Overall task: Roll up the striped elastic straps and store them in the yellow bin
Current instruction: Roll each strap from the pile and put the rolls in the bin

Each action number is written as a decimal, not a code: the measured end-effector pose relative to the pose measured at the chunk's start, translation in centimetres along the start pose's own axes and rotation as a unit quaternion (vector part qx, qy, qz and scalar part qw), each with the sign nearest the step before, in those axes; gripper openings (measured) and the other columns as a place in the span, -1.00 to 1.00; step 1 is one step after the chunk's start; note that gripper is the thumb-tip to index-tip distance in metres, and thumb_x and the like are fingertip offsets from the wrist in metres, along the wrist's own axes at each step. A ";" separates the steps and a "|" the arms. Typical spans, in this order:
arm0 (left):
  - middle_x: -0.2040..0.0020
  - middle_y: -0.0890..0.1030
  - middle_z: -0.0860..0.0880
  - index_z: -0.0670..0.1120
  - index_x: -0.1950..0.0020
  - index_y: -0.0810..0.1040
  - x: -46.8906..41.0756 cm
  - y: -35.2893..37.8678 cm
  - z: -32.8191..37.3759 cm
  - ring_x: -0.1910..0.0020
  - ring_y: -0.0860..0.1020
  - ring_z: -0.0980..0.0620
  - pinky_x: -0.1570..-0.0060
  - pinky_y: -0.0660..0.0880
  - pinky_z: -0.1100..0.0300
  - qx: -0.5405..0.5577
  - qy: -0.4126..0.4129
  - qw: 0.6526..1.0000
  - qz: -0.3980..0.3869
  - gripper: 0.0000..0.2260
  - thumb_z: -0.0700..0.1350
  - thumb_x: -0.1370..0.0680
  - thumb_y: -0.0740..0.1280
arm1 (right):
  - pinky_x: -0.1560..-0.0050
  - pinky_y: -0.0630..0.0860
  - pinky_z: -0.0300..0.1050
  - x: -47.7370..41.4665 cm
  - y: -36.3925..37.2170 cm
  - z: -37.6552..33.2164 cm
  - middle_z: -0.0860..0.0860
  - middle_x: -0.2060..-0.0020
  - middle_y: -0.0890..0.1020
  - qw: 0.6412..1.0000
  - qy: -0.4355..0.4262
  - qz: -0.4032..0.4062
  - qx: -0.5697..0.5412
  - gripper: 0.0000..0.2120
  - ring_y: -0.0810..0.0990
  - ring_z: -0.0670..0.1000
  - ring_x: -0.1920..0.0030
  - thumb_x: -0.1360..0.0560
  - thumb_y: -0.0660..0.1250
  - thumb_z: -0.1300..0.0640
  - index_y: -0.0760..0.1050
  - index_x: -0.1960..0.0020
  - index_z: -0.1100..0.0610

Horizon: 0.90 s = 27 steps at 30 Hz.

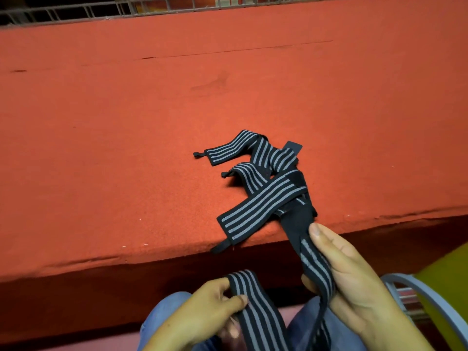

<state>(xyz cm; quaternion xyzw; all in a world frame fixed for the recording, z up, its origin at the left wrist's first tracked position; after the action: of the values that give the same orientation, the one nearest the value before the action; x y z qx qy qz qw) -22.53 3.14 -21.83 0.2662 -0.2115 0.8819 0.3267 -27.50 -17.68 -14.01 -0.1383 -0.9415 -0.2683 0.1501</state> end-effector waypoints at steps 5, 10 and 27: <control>0.26 0.71 0.16 0.09 -0.03 0.61 -0.7 -2.1 -0.7 0.30 0.59 0.28 0.09 0.53 0.29 -0.115 0.086 0.962 0.232 -0.92 -0.05 -0.57 0.46 | 0.46 0.52 -0.27 -0.1 0.2 0.3 0.02 0.36 0.59 0.999 -0.027 0.012 -0.025 -0.65 0.55 -0.12 0.44 -0.56 0.32 0.04 0.59 -0.18 0.28; -0.11 0.57 0.30 0.17 -0.21 0.59 -1.1 -3.3 2.3 -0.15 0.49 0.26 -0.22 0.36 0.40 -0.205 0.263 0.876 0.349 -0.65 -0.09 -0.47 0.54 | 0.26 0.64 -0.25 -0.3 0.0 0.5 0.07 0.15 0.73 0.997 -0.060 0.021 -0.048 -0.68 0.70 -0.08 0.24 -0.54 0.33 0.06 0.66 -0.21 0.17; 0.09 0.68 0.23 0.08 -0.02 0.60 -3.1 -6.3 5.1 0.06 0.63 0.26 0.00 0.49 0.32 -0.017 0.279 0.874 0.397 -0.88 -0.16 -0.64 0.37 | 0.18 0.69 -0.18 -0.5 -1.8 1.1 0.19 0.03 0.76 0.995 -0.042 0.054 -0.076 -0.71 0.76 0.03 0.10 -0.58 0.30 0.12 0.73 -0.14 0.21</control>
<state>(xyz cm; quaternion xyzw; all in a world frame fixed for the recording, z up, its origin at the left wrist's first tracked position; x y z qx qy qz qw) -14.53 3.33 -18.56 -0.1025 -0.2143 0.9714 -0.0015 -27.94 -18.67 -15.90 -0.2114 -0.9150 -0.3244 0.1134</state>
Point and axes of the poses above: each hand's wrist, its own x-axis away from the middle knuckle, its own y-axis out of the palm, z = x × y, the point moved 4 cm from there along -x, towards the middle knuckle
